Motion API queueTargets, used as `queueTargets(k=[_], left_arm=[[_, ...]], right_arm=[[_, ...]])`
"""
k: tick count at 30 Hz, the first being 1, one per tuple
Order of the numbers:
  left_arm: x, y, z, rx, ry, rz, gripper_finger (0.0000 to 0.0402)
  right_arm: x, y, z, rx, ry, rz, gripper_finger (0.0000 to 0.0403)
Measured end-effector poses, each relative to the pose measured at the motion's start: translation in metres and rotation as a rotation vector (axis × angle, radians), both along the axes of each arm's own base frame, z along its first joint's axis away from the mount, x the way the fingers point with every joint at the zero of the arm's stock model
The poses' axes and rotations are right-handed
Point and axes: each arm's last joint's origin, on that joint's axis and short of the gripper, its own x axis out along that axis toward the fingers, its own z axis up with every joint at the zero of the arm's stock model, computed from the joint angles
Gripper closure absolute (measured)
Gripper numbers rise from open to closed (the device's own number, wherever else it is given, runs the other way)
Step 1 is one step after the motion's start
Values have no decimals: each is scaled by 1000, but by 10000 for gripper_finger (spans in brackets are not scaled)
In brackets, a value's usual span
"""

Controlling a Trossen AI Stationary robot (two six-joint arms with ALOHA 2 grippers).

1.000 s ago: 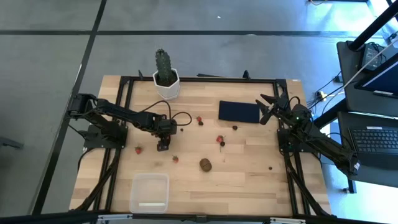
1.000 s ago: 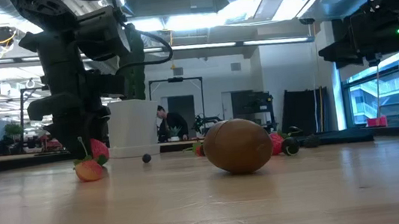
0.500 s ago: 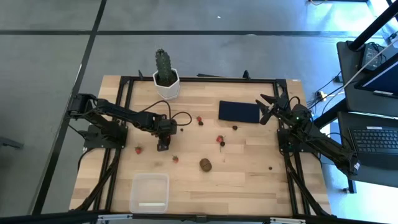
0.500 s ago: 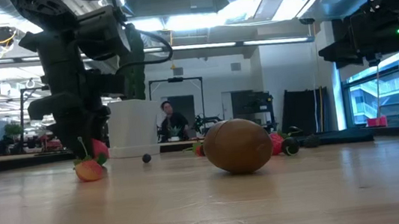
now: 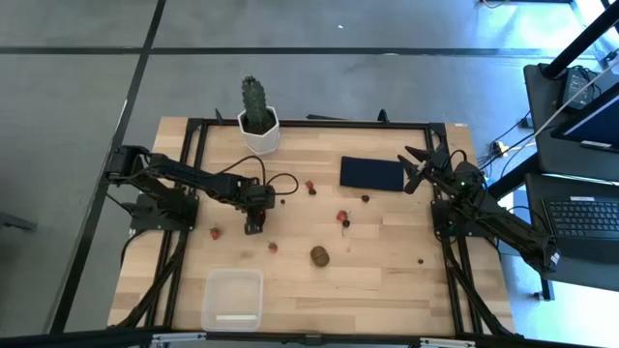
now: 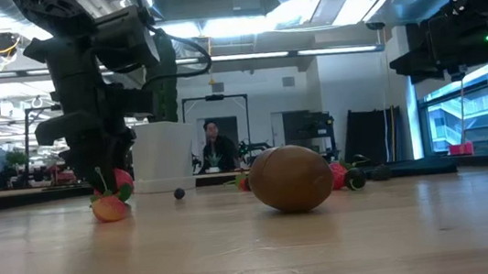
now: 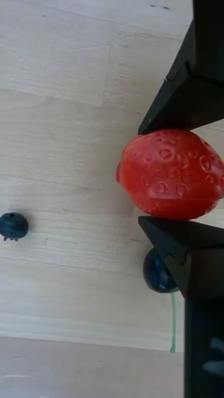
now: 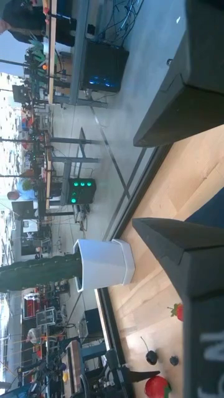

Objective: Pick and placing Produce into tupperware
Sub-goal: Put the strawberry in the transparent bin

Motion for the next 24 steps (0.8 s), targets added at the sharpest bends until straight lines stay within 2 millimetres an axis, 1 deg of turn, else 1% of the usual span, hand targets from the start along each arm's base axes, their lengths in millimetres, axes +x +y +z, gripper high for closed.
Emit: queueTargets(k=[3,5,8,10,13,18,22,24], left_arm=[[-2,-1,2,-19,6,-6,206],[-1,-1,7,-45,18,-13,206],[6,-4,25,-64,-4,-21,203],[9,-6,36,-79,19,-18,202],[16,-13,55,-137,10,-52,204],[22,-32,76,-281,7,-69,206],[22,-54,85,-340,11,-61,202],[20,-66,85,-360,25,-40,202]], right_arm=[[0,0,0,0,0,0,205],[0,0,0,0,0,0,205],[0,0,0,0,0,0,205],[0,0,0,0,0,0,205],[0,0,0,-2,2,0,205],[0,0,0,-3,2,0,205],[0,0,0,-3,2,0,205],[0,0,0,-3,2,0,205]])
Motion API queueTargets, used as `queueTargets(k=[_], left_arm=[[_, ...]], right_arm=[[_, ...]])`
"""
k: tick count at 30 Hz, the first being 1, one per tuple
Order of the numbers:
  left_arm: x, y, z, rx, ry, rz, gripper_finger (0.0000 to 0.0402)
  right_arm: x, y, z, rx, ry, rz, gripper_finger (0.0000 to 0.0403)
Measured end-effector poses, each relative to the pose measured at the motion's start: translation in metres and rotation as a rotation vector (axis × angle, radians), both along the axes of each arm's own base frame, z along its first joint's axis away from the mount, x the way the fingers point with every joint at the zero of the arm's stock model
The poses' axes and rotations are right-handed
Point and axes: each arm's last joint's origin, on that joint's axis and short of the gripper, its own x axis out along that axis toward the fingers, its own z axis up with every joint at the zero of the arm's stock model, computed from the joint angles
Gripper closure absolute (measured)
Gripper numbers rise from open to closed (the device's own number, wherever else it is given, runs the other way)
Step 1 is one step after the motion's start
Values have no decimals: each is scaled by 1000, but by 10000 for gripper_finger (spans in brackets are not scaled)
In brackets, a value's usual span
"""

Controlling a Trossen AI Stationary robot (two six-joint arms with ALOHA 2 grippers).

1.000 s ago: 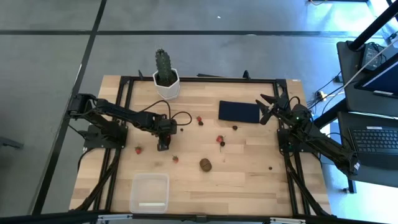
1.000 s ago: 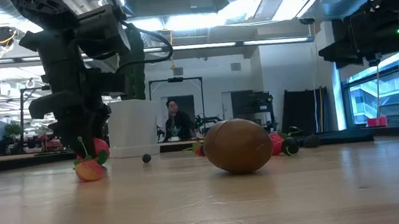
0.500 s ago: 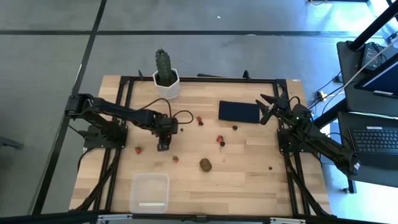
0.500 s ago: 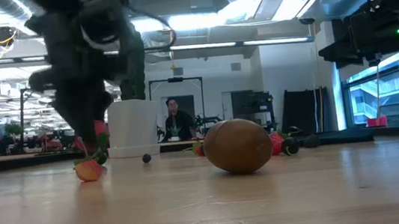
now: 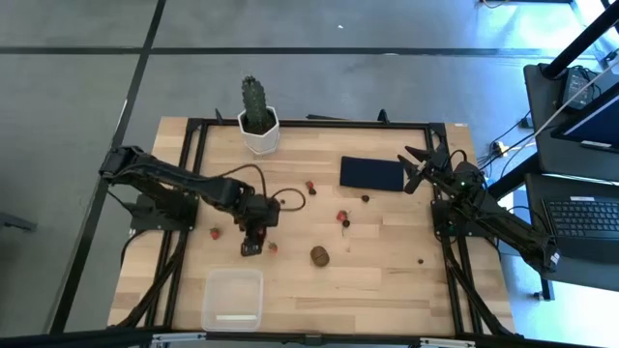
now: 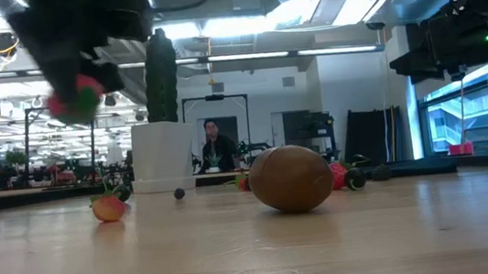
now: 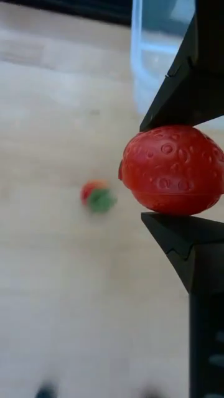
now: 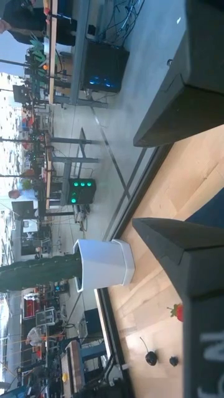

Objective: Pick and placing Produce into tupperware
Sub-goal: Put the strawberry in the transparent bin

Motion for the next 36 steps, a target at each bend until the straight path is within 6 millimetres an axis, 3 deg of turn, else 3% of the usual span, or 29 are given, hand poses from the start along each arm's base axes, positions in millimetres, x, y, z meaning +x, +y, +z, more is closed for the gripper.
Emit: queueTargets(k=[16,28,36], left_arm=[[-34,-89,1,-168,168,215,206],[-49,-117,1,-85,65,327,206],[-46,-135,-24,-54,127,345,205]], right_arm=[[0,0,0,6,-5,0,205],[0,0,0,5,-3,0,205],[0,0,0,5,-4,0,205]])
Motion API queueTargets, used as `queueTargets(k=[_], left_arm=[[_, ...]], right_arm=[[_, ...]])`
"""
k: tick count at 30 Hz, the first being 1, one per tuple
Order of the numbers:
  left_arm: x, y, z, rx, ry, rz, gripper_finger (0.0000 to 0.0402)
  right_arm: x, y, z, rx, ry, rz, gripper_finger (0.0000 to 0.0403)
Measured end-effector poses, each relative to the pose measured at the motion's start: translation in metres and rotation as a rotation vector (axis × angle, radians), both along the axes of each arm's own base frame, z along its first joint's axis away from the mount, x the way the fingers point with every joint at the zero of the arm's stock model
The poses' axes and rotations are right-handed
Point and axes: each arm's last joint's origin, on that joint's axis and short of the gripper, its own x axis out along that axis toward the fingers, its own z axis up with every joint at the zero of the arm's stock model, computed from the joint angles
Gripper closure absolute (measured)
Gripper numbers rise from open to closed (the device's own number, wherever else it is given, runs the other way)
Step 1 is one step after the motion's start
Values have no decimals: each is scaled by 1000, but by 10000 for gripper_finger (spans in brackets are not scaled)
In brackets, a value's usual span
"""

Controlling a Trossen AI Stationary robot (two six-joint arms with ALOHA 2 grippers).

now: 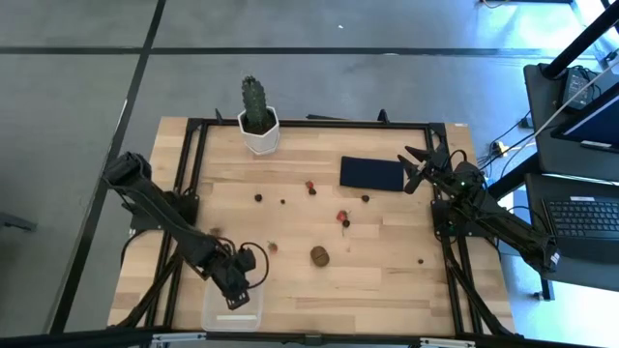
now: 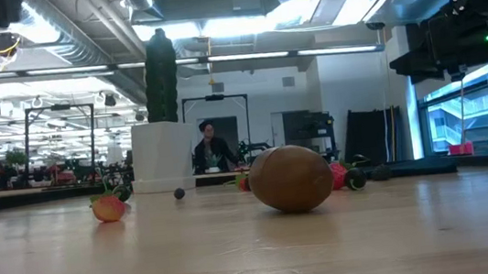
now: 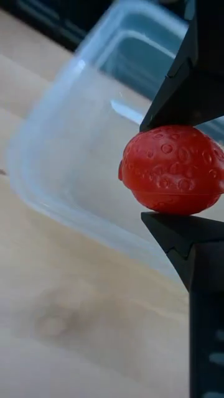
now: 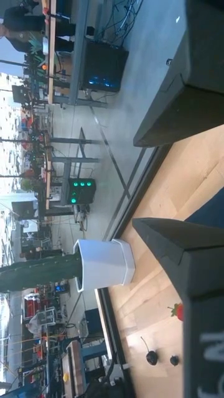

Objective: Pick and placing Produce into tupperware
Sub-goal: Put the strawberry in the transparent bin

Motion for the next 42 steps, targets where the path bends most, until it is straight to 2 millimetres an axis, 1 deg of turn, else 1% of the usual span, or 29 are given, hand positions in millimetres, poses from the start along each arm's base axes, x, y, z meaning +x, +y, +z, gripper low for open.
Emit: queueTargets(k=[5,9,16,25,29,36,42], left_arm=[[3,-6,-18,29,62,16,208],[5,-7,-26,48,82,16,205],[5,-7,-24,27,81,13,190],[6,-6,-23,-47,150,-7,192],[8,-4,-23,-49,150,-3,188],[8,-4,-23,-42,142,-24,193],[8,-3,-24,-34,140,-21,173]], right_arm=[[0,0,0,0,0,0,205],[0,0,0,0,0,0,205],[0,0,0,1,0,0,205],[0,0,0,0,-1,0,205],[0,0,0,1,0,0,205],[0,0,0,0,0,0,205],[0,0,0,-1,1,0,205]])
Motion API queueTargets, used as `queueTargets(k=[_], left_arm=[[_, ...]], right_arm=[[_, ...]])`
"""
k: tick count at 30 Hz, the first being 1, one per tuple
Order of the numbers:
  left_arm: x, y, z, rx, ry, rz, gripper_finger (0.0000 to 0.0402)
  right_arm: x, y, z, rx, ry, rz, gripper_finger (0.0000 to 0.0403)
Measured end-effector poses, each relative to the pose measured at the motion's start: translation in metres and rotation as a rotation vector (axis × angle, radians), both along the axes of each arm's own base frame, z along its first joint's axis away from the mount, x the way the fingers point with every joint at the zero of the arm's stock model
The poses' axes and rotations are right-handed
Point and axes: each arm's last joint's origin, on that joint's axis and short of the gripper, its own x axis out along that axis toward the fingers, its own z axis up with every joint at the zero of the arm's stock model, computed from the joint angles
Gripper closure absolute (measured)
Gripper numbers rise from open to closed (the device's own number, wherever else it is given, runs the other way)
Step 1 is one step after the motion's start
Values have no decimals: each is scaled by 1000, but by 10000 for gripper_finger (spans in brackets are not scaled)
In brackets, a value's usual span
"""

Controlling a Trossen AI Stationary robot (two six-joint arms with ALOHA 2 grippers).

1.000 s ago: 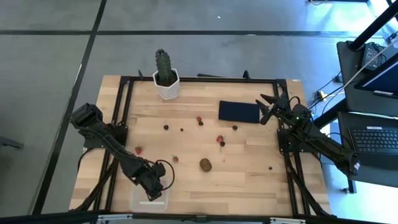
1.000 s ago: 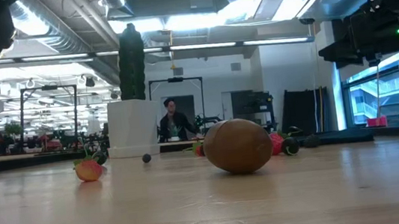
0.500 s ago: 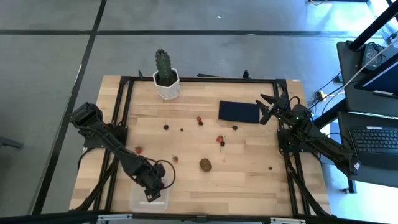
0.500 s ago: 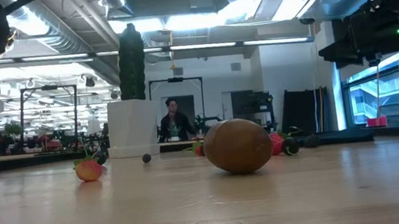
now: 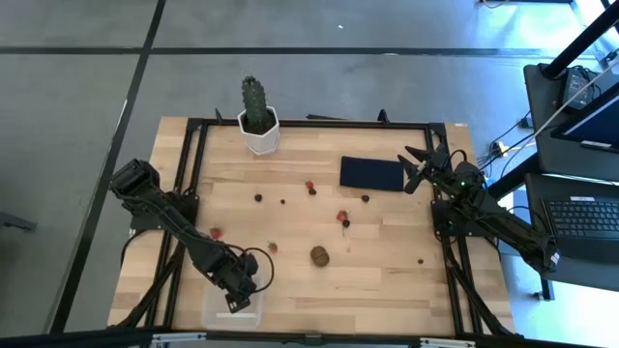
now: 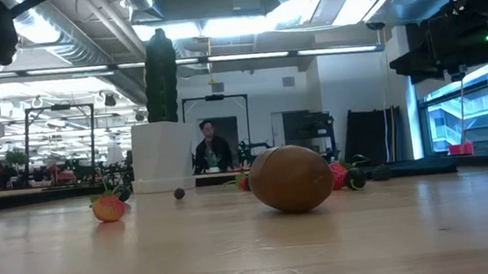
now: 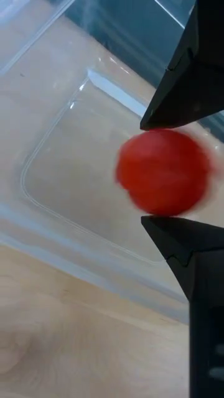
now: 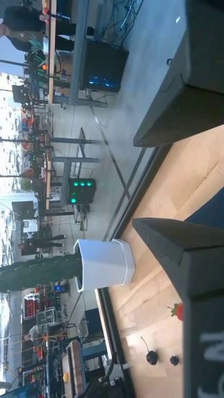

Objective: Pick and placing Produce into tupperware
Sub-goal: Put the strawberry in the transparent bin

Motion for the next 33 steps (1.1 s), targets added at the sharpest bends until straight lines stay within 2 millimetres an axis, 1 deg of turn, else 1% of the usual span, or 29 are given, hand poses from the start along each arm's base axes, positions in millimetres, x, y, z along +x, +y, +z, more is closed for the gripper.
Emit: queueTargets(k=[7,11,14,18,20,22,25,29,33], left_arm=[[1,1,0,-1,1,1,130],[1,2,3,-24,-4,-43,119],[-1,5,15,-26,-60,-40,118],[-8,12,40,-8,-190,-15,117],[-14,19,51,25,-235,16,117],[-21,27,58,68,-237,46,117],[-34,39,65,133,-187,65,117],[-50,61,66,262,-17,226,117],[-59,74,62,360,98,346,117]], right_arm=[[0,0,0,-2,1,0,205],[0,0,0,-2,1,0,205],[0,0,0,-1,1,0,205],[0,0,0,-1,1,0,205],[0,0,0,-1,1,0,205],[0,0,0,-1,1,0,205],[0,0,0,-2,1,0,205],[0,0,0,-1,1,0,205],[0,0,0,-2,1,0,205]])
